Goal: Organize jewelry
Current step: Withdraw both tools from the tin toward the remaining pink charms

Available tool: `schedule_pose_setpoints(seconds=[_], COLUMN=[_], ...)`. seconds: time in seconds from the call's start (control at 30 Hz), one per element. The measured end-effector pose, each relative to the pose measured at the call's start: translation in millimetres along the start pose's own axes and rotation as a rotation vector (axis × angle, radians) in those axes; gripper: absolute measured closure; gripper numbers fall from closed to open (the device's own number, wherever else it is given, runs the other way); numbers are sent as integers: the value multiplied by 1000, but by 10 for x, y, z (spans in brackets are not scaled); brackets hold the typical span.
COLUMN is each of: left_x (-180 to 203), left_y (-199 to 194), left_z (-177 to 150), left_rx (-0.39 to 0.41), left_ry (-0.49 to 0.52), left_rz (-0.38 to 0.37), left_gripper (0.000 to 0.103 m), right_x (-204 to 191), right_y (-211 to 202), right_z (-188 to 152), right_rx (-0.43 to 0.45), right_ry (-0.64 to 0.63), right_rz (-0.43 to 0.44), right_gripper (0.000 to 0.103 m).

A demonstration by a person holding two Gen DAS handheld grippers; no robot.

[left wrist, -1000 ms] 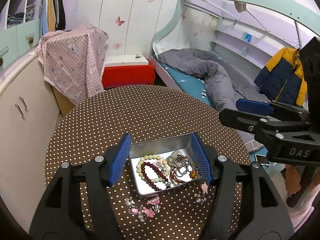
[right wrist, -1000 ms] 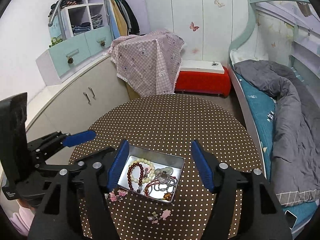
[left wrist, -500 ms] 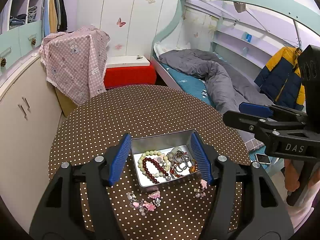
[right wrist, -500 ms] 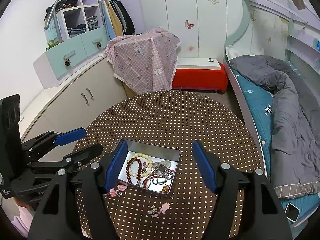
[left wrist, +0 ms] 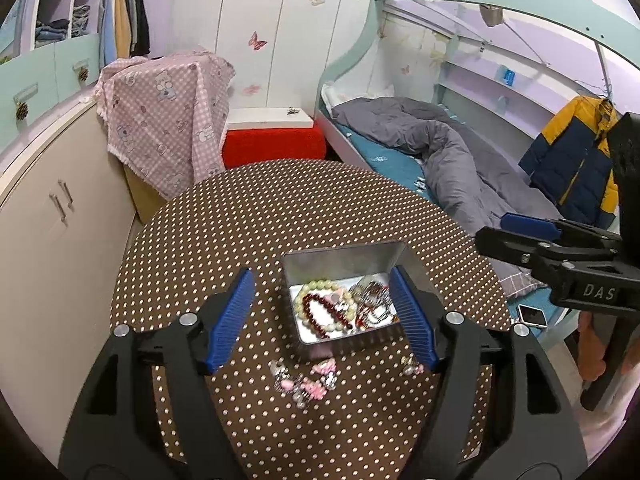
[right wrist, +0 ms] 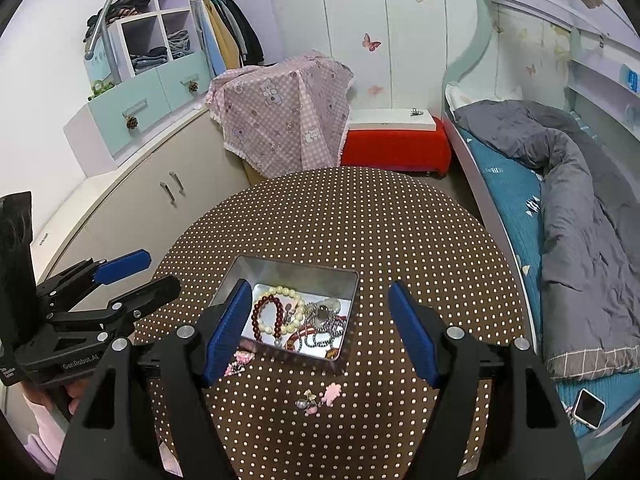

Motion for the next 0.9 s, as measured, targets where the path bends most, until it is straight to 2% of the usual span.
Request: schedule_pose_setpoints(seconds=[0.5,0.9], left_x=[-138,12], left_y=[188,445], left_z=[-595,-988], left_rx=[-122,-222], left_ry=[-73,-79], left_rz=[17,0], left_gripper=[28,28], right_x=[-29,-115], right_y=[246,489], right_z=[-457,-840], right_rx=[-94,-171], right_ry=[13,-20], right_rz=[0,-10], right_gripper=[30,30])
Point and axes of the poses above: each gripper's, at about its wrist camera, not at the fingertips, and y roughly the way its jaws point, x to its right, z to its top, the point moved 2 cm from there along y, roughly the way its jaws point, and after that the axes turned 13 degrees about y, right-handed, at the moved point
